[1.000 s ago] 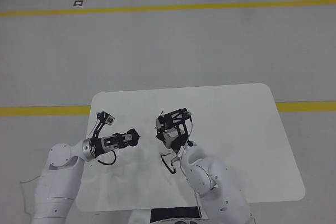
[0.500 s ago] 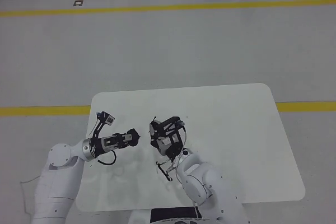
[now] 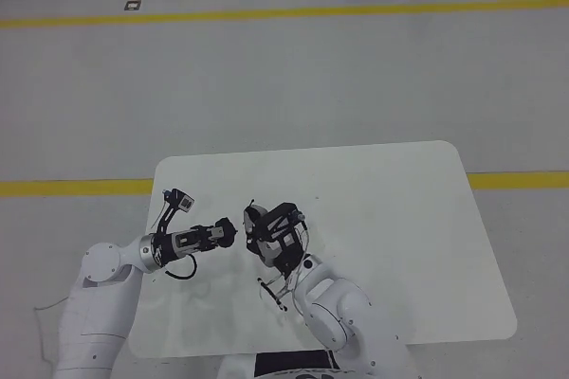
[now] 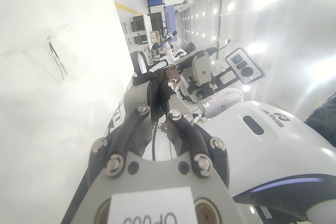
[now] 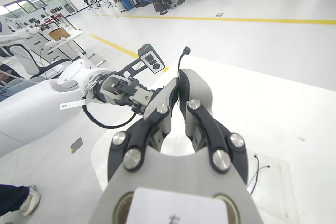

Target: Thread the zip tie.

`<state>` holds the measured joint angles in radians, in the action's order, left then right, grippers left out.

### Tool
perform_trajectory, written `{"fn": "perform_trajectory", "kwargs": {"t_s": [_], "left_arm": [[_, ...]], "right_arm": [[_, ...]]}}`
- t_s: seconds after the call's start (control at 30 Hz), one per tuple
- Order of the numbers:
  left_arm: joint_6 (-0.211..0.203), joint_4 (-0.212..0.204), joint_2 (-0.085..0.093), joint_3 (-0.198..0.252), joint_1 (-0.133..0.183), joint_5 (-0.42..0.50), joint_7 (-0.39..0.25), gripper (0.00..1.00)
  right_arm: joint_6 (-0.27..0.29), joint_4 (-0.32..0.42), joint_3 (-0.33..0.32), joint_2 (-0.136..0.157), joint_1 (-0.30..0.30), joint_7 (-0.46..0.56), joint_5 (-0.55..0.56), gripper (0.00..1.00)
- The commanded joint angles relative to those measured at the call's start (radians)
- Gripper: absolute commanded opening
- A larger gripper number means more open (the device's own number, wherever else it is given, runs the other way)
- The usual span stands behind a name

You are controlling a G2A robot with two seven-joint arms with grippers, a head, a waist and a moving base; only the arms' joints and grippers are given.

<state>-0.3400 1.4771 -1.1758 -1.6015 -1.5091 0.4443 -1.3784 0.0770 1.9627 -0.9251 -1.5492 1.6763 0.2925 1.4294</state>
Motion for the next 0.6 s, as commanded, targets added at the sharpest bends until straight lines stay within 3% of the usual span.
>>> {"fn": "perform_trajectory", "kwargs": {"t_s": [0.0,0.57], "left_arm": [[0.0,0.0,0.0,0.0,0.0,0.0,0.0,0.0],[0.0,0.0,0.0,0.0,0.0,0.0,0.0,0.0]], "right_arm": [[-0.008,-0.002,0.011,0.007,-0.004,0.007,-0.003,0.0],[-0.018,-0.002,0.021,0.014,-0.01,0.017,-0.001,0.0]]}}
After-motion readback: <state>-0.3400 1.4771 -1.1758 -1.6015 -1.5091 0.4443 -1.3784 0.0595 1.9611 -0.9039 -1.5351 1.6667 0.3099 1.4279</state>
